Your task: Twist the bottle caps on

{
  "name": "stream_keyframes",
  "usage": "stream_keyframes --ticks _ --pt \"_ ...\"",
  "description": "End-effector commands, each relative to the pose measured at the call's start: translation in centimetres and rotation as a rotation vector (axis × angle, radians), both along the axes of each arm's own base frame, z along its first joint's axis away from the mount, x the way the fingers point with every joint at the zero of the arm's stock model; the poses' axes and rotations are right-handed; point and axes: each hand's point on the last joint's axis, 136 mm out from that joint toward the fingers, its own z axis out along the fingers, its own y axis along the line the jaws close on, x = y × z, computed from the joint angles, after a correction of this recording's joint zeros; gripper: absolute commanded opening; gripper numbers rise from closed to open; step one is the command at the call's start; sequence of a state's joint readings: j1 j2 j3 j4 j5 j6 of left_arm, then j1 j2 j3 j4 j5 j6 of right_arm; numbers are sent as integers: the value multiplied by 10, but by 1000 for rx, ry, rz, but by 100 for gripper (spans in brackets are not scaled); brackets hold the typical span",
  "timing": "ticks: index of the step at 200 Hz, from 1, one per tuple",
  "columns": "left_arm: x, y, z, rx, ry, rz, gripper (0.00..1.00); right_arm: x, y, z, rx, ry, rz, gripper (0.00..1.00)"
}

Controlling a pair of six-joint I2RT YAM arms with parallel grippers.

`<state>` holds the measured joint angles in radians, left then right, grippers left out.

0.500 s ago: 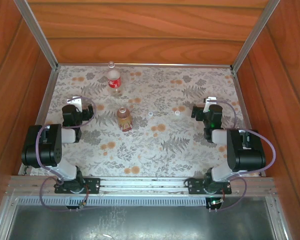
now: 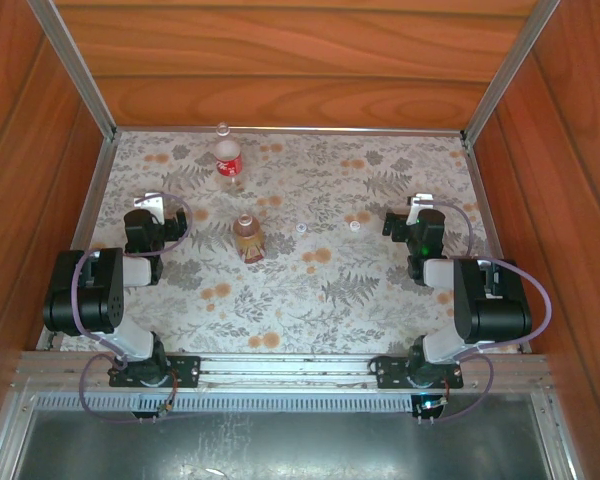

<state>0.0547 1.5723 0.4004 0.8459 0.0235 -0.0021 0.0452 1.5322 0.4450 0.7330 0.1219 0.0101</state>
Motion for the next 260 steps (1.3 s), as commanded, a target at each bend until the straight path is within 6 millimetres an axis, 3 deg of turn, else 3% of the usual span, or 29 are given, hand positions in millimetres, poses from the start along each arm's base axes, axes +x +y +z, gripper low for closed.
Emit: stream_keyframes --ticks 1,102,177,199,229,260 --pt "2 0 7 -15 -27 5 100 6 -4 8 5 -19 -17 100" --pt "3 -2 9 -14 -33 -6 100 5 -3 8 4 -18 -11 100" --pt "-12 -7 43 2 -116 -21 100 6 7 18 5 0 47 99" --pt "-17 -12 60 22 -152 -38 100 2 10 28 8 -2 70 99" --pt "-31 -38 104 86 -257 -103 100 -10 18 48 24 -4 113 100" --pt "-48 -67 150 83 -339 -179 100 -24 40 64 44 -2 212 100"
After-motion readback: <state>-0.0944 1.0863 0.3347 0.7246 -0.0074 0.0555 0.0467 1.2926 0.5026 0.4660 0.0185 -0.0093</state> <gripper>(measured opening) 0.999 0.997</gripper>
